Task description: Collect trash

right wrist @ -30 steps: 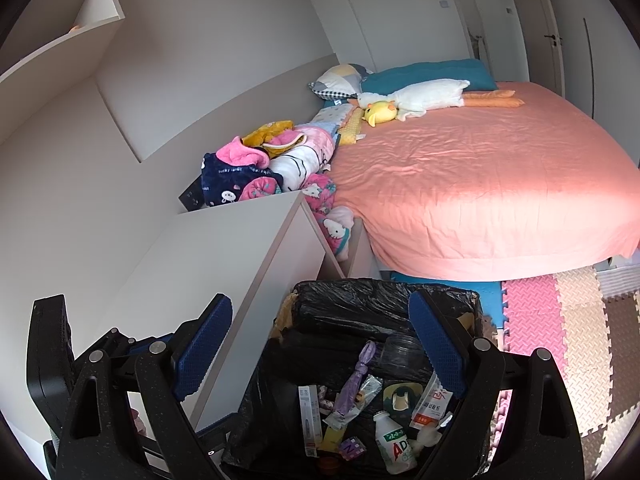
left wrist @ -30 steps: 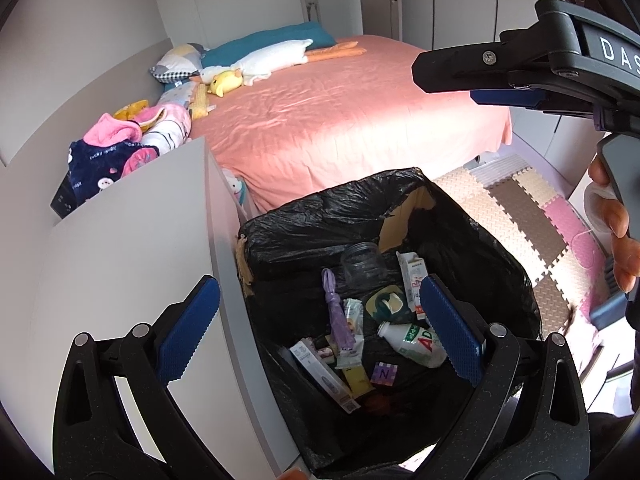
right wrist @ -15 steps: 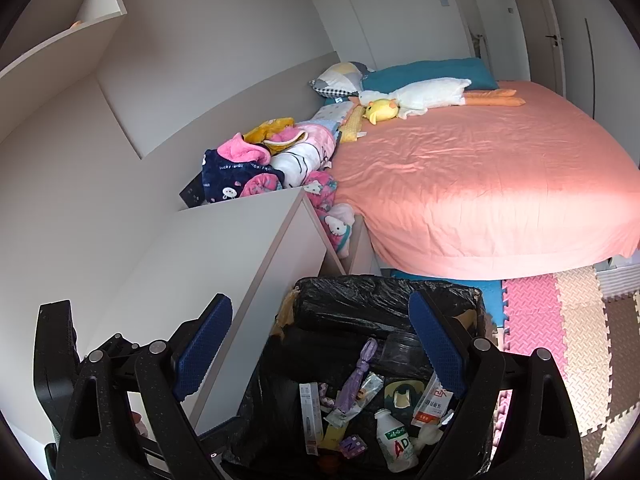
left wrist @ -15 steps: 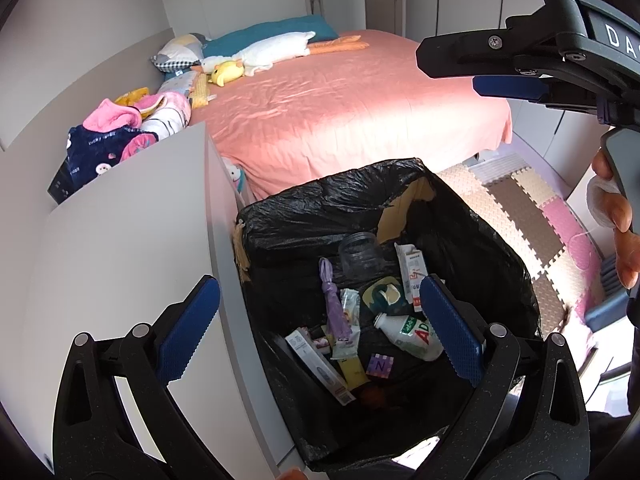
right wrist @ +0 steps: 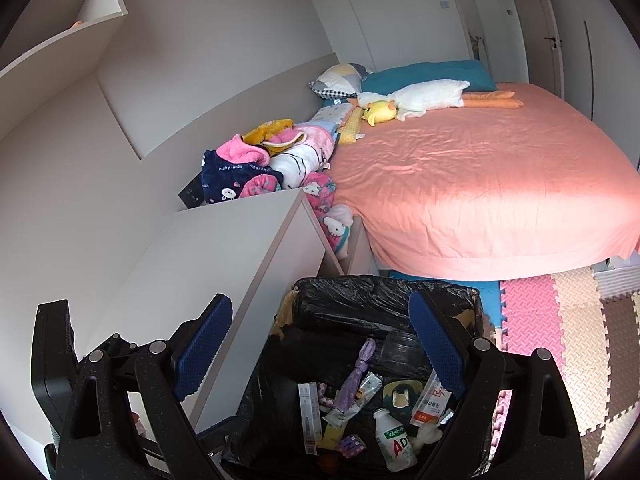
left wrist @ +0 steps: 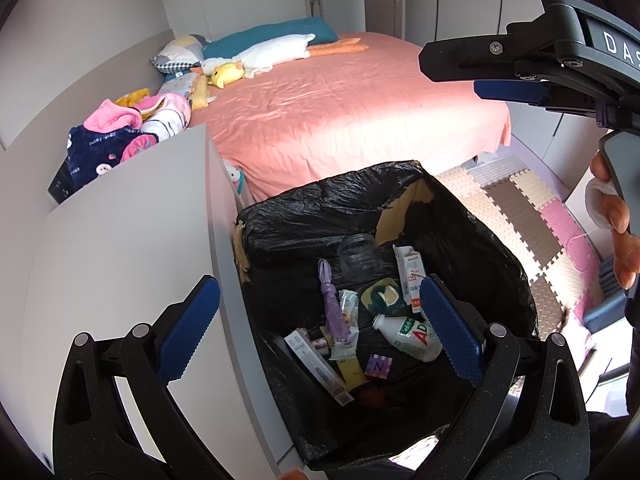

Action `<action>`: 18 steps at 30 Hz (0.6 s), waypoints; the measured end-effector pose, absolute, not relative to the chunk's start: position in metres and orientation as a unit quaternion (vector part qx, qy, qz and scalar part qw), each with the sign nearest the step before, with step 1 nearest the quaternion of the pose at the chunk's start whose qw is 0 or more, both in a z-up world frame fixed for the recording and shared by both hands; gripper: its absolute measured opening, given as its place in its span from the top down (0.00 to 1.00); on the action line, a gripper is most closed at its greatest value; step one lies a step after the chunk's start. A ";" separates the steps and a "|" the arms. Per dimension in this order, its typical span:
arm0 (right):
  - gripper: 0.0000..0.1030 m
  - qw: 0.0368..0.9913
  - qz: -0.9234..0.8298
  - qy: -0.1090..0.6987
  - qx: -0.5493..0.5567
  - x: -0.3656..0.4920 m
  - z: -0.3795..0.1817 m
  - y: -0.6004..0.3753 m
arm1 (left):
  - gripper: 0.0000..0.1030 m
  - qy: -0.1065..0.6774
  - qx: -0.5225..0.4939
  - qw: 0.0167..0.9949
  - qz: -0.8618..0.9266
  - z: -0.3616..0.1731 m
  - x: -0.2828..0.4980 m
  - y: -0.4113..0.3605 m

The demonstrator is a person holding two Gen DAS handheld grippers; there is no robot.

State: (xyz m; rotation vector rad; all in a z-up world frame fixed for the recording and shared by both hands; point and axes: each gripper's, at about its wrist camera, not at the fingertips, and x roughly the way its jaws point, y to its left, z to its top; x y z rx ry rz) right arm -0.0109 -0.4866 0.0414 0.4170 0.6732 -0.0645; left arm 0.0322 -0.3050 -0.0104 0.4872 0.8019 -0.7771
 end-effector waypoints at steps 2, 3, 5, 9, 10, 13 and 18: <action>0.13 0.922 -0.031 0.327 0.203 -0.011 0.041 -0.487 | 0.06 0.377 0.224 0.820 -0.369 -0.010 0.031 -0.304; 0.13 0.922 -0.031 0.327 0.204 -0.011 0.041 -0.487 | 0.06 0.377 0.215 0.820 -0.373 -0.009 0.032 -0.303; 0.13 0.922 -0.031 0.327 0.203 -0.011 0.041 -0.487 | 0.06 0.369 0.192 0.827 -0.379 -0.006 0.031 -0.299; 0.13 0.922 -0.034 0.328 0.202 -0.011 0.041 -0.487 | 0.06 0.349 0.172 0.845 -0.366 0.000 0.029 -0.295; 0.13 0.922 -0.035 0.328 0.202 -0.012 0.041 -0.488 | 0.06 0.350 0.173 0.847 -0.361 0.000 0.029 -0.295; 0.13 0.922 -0.037 0.328 0.203 -0.013 0.041 -0.489 | 0.06 0.357 0.185 0.846 -0.351 0.000 0.030 -0.298; 0.13 0.924 -0.042 0.325 0.197 -0.015 0.042 -0.488 | 0.06 0.370 0.194 0.844 -0.336 -0.006 0.035 -0.297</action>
